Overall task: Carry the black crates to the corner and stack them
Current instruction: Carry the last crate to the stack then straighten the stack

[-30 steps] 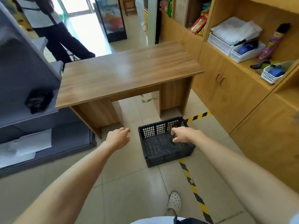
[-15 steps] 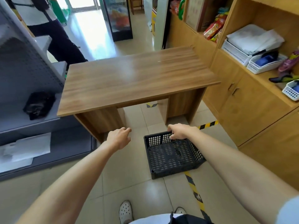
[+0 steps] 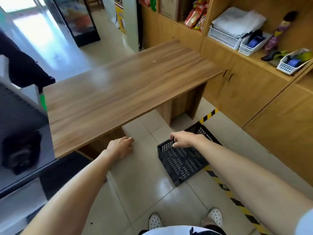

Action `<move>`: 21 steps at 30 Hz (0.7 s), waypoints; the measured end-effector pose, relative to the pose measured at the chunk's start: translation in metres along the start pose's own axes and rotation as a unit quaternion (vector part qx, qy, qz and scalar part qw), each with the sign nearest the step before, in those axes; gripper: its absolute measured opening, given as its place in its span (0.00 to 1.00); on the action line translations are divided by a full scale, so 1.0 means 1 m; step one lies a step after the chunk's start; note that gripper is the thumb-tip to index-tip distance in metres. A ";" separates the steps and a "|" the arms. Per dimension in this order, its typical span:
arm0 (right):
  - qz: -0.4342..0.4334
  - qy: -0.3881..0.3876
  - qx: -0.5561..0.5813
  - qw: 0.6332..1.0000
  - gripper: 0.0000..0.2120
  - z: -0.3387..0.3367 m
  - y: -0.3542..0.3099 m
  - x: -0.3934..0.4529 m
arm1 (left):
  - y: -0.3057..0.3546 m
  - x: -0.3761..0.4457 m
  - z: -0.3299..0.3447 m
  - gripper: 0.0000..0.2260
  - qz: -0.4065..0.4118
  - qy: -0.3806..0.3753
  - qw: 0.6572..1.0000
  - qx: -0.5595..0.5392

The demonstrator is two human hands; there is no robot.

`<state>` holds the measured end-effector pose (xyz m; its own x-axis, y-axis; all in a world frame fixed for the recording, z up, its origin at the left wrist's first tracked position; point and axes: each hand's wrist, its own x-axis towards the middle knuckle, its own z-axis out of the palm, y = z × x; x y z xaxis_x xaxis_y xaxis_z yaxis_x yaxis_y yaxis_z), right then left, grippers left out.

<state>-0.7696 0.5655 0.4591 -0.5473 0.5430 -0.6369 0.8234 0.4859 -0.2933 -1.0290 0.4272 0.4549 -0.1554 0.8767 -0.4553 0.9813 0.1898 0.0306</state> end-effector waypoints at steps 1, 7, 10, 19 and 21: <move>0.003 -0.003 0.001 1.000 0.19 0.002 -0.002 0.001 | -0.005 0.007 0.003 0.19 0.014 -0.010 1.000 0.010; 0.074 -0.028 0.029 0.996 0.18 0.008 0.027 -0.006 | 0.026 0.052 -0.001 0.21 0.096 -0.035 0.994 0.038; 0.124 -0.055 0.043 0.990 0.17 0.012 0.068 -0.007 | 0.061 0.083 -0.008 0.20 0.156 -0.026 0.986 0.047; 0.160 -0.071 0.081 0.981 0.15 -0.023 0.131 0.029 | 0.114 0.174 -0.062 0.20 0.201 -0.031 0.970 0.133; 0.153 -0.048 0.081 0.984 0.13 -0.042 0.143 0.039 | 0.127 0.190 -0.079 0.20 0.206 -0.018 0.969 0.134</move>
<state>-0.6795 0.6845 0.4222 -0.2589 0.5754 -0.7758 0.9650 0.1892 -0.1817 -0.9428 0.6531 0.4424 0.2543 0.8373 -0.4839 0.9543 -0.2986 -0.0151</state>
